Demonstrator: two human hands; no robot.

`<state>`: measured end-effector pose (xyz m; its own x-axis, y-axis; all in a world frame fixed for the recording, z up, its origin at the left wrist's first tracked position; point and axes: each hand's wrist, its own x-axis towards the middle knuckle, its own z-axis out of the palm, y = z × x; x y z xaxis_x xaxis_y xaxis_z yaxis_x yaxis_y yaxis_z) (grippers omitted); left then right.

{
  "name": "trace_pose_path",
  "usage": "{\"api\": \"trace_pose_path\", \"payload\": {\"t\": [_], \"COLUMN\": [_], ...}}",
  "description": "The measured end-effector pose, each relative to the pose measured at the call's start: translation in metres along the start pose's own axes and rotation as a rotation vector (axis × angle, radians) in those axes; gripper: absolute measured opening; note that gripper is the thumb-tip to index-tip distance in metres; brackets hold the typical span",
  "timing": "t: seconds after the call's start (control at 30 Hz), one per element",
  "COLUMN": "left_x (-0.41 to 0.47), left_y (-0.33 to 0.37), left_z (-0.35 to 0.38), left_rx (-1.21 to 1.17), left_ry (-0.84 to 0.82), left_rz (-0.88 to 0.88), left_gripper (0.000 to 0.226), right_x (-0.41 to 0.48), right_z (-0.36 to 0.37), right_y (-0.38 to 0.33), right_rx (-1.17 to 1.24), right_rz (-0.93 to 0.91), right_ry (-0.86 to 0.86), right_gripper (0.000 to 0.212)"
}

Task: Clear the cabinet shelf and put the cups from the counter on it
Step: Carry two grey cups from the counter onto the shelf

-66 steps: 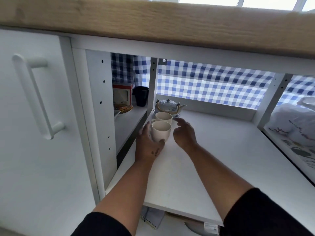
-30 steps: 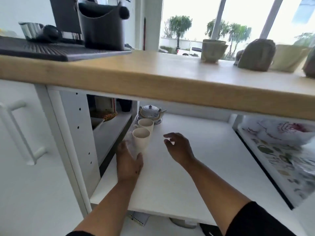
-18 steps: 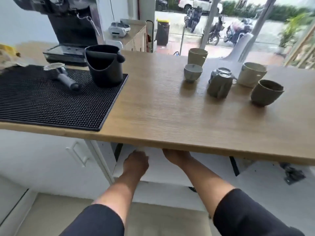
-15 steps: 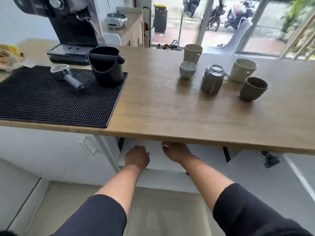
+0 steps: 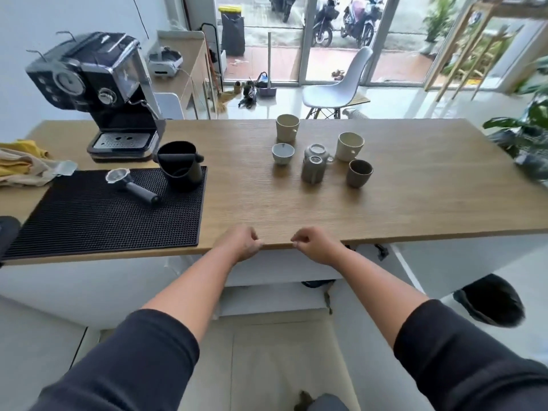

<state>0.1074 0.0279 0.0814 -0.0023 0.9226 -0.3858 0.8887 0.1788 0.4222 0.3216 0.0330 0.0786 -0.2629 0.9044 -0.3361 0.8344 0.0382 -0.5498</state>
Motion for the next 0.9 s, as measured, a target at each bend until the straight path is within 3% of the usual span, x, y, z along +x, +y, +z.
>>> {"api": "trace_pose_path", "payload": {"t": [0.27, 0.57, 0.7, 0.8, 0.9], "left_x": [0.019, 0.106, 0.155, 0.197, 0.225], "left_y": [0.059, 0.135, 0.171, 0.185, 0.199], "left_z": [-0.032, -0.036, -0.033, -0.032, -0.03], "left_rx": [-0.15, -0.183, 0.128, 0.558, 0.859], "left_ry": [0.213, 0.318, 0.395, 0.346, 0.265], "left_rz": [0.12, 0.144, 0.397, 0.641, 0.753], "left_gripper": [0.03, 0.025, 0.031, 0.043, 0.06], "right_x": [-0.004, 0.075, 0.118, 0.151, 0.184], "right_z": [-0.077, -0.163, -0.198, -0.22, -0.236], "right_y": [0.011, 0.07, 0.101, 0.121, 0.133], "right_rx": [0.101, 0.065, -0.212, -0.499, -0.62], "right_rz": [0.082, 0.176, 0.108, -0.026, -0.143], "right_ry": [0.359, 0.461, 0.408, 0.313, 0.242], "right_gripper": [0.02, 0.019, 0.028, 0.038, 0.04]}}
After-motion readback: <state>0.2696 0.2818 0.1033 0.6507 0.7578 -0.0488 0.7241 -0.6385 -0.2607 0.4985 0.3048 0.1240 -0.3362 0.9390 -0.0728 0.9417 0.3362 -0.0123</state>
